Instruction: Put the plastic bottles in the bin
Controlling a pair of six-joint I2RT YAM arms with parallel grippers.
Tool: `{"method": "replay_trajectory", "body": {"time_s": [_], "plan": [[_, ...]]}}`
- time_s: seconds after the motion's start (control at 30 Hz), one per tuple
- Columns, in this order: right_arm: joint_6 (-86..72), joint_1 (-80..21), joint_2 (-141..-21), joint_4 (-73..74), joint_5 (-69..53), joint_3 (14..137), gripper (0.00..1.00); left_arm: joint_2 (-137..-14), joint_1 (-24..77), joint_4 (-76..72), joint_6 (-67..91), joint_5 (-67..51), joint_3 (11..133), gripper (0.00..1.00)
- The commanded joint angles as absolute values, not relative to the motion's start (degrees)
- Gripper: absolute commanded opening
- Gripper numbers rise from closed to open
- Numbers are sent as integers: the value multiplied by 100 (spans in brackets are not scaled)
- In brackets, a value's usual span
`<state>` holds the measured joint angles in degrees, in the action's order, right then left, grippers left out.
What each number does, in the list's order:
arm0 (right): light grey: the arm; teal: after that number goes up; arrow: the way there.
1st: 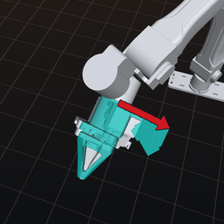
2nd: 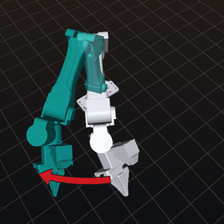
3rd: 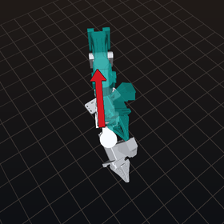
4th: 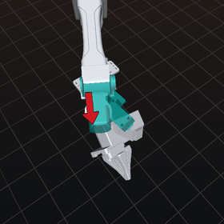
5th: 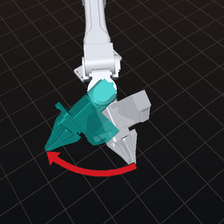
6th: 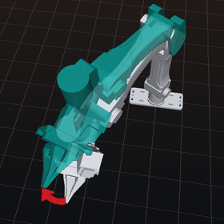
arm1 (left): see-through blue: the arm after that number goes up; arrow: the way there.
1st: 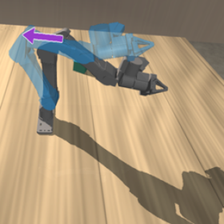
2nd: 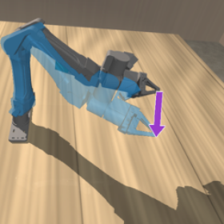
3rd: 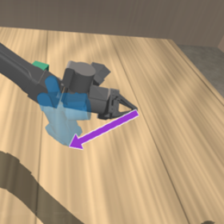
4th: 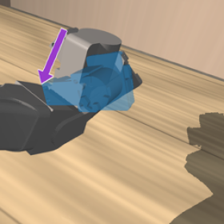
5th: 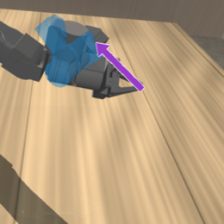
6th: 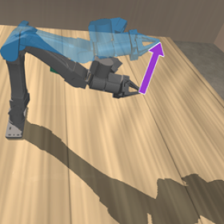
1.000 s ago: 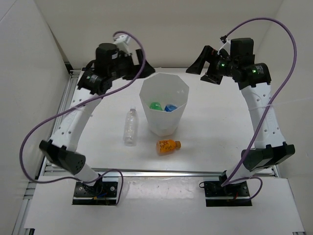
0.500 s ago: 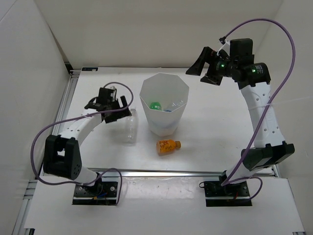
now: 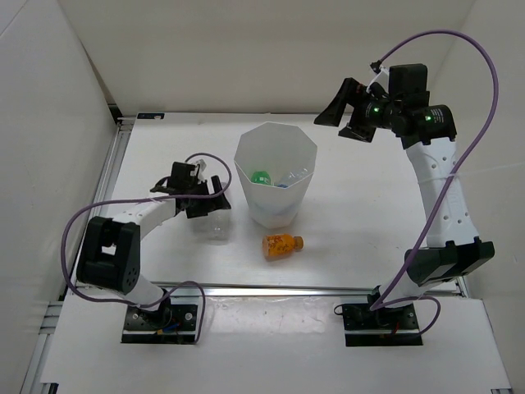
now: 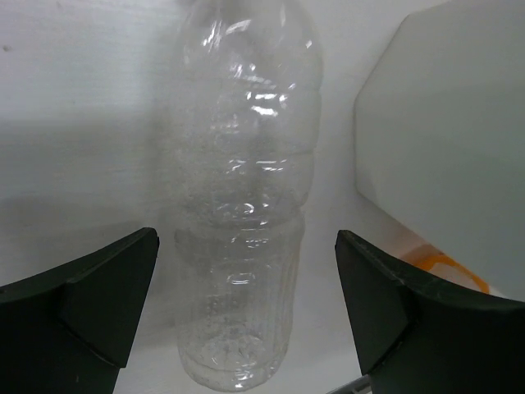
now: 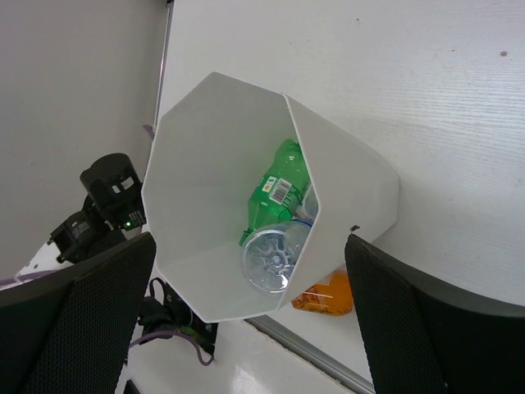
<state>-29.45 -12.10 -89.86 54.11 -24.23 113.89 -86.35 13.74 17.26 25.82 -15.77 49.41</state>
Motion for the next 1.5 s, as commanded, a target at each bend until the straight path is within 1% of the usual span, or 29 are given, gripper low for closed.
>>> {"method": "replay_trajectory", "body": {"time_s": [0.0,0.13,0.17,0.2,0.27,0.3,0.33,0.37,0.4,0.47,0.5,0.67,0.7,0.73,0.77,0.8,0.9,1.0,1.17,1.2,1.23,1.27,1.3,1.33,1.47], "plan": [[-2804,-1195,-8895,5449,-2549,11619,100,-8736,1424,1468,2505,-1811,4755,100],[-2751,-1195,-8842,5501,-2549,11567,100,-9035,1477,1468,2453,-2100,4632,100],[-2751,-1195,-8842,5502,-2549,11566,100,-9140,1477,1468,2452,-2188,4632,97],[-2751,-1195,-8842,5502,-2549,11566,100,-9141,1477,1468,2452,-2258,4632,89],[-2751,-1195,-8842,5502,-2549,11566,100,-9141,1424,1468,2452,-2233,4632,82],[-2751,-1195,-8842,5502,-2549,11566,100,-8932,1424,1468,2557,-2111,4580,77],[-2751,-1195,-8842,5502,-2497,11514,100,-8799,1372,1468,2610,-1814,4579,59],[-2751,-1195,-8842,5502,-2496,11514,100,-8659,1371,1468,2610,-1645,4579,50],[-2751,-1195,-8842,5502,-2496,11514,100,-8370,1301,1468,2680,-1496,4579,45],[-2751,-1195,-8789,5502,-2496,11461,100,-8114,1170,1468,2742,-1214,4579,45],[-2751,-1195,-8789,5502,-2496,11461,100,-7877,1117,1642,2899,-1126,4788,45],[-2804,-1195,-8789,5502,-2496,11408,100,-7111,879,1775,3234,-554,5991,45],[-2804,-1195,-8789,5502,-2496,11347,100,-7110,879,1775,3234,-554,6647,45],[-2804,-1195,-8789,5502,-2496,11347,100,-7163,879,1775,3234,-554,7001,45],[-2856,-1195,-8789,5450,-2496,11347,100,-7233,983,1775,3147,-789,7344,45],[-2856,-1195,-8789,5449,-2496,11286,100,-7312,1097,1775,3086,-843,8018,45],[-2909,-1195,-8841,5449,-2496,11285,100,-7611,1625,1775,2980,-1010,9022,45],[-2962,-1195,-8842,5396,-2444,11233,100,-8032,2196,1775,2927,-1212,9622,45],[-3015,-1195,-8728,5396,-2391,11119,100,-8596,3022,1775,2804,-1344,9616,47],[-3015,-1195,-8728,5396,-2338,11118,100,-8657,3232,1828,2804,-1284,9546,51],[-3015,-1143,-8667,5396,-2338,11118,100,-8657,3321,1828,2734,-1231,9354,58],[-3015,-1143,-8666,5396,-2338,11057,100,-8596,3383,1828,2672,-1170,9247,72],[-3015,-1073,-8596,5396,-2268,10978,100,-8535,3384,1828,2672,-1038,9020,96],[-3015,-1072,-8509,5396,-2268,10917,100,-8473,3384,1828,2672,-968,8939,100],[-2892,-1072,-8192,5344,-2215,10460,100,-7974,3261,1968,2374,-537,8877,100]]}}
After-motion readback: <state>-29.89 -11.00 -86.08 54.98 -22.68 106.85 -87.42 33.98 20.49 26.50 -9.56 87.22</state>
